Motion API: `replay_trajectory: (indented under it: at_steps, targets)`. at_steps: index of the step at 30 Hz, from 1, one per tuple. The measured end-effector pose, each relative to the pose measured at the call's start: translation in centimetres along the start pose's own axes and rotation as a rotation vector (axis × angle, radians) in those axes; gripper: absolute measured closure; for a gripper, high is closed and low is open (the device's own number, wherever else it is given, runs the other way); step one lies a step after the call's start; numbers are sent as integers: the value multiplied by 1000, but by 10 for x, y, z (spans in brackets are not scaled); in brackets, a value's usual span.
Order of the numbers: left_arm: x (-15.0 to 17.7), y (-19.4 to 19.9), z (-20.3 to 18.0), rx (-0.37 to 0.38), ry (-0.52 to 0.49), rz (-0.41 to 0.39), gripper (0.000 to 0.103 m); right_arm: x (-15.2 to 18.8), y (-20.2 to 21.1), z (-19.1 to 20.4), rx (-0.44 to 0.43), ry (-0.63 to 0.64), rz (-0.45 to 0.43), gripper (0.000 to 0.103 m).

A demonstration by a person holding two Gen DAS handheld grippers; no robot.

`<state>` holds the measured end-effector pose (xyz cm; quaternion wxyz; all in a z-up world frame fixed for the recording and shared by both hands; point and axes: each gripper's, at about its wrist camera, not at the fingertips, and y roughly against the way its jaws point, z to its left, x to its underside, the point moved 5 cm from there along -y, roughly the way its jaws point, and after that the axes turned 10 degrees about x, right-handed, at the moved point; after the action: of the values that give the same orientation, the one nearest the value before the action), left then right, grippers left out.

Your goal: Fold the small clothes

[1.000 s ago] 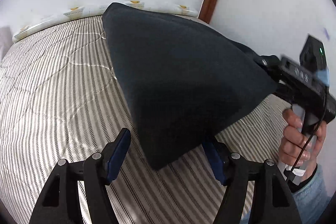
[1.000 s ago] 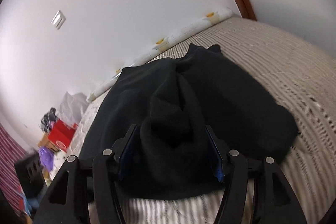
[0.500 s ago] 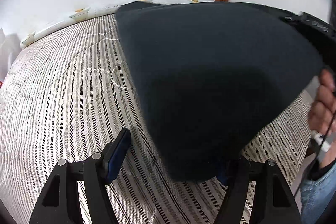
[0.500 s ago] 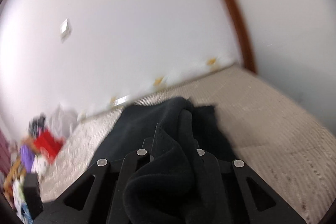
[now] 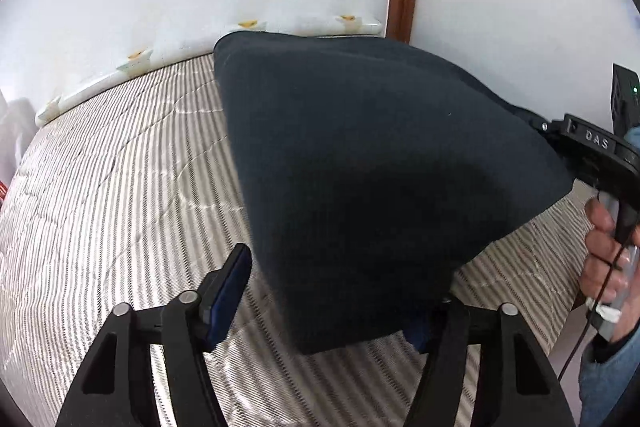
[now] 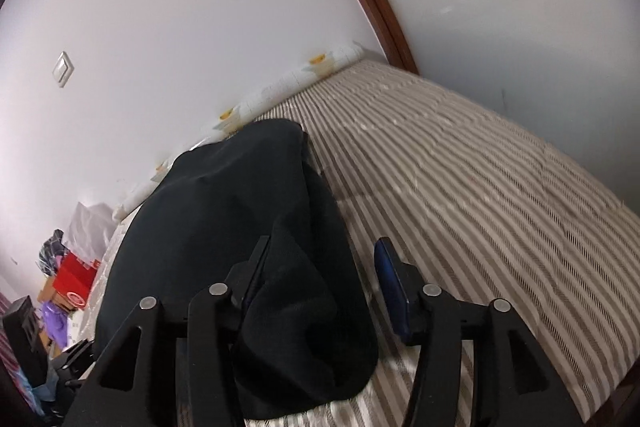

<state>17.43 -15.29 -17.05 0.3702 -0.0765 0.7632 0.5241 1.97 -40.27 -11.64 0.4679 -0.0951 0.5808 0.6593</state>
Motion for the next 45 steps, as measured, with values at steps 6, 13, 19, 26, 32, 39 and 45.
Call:
replay_trajectory:
  at_steps: [6, 13, 19, 26, 32, 39, 45]
  targets:
    - [-7, -3, -2, -9, 55, -17, 47, 2, -16, 5, 4, -1, 62, 50]
    - [-10, 2, 10, -8, 89, -20, 67, -1, -30, 17, -27, 24, 87, 79]
    - [-3, 16, 24, 35, 149, -28, 79, -4, -32, 34, 2, 75, 59, 86]
    - [1, 36, 49, 56, 191, -49, 83, -3, -40, 60, 6, 89, 66, 87]
    - [7, 64, 104, 39, 242, -83, 84, 6, -54, 115, -40, 130, 93, 87]
    - [25, 98, 182, -14, 331, -126, 85, 26, -87, 208, -100, 212, 133, 88]
    - [44, 113, 228, -57, 414, -145, 85, 44, -97, 269, -140, 314, 154, 88]
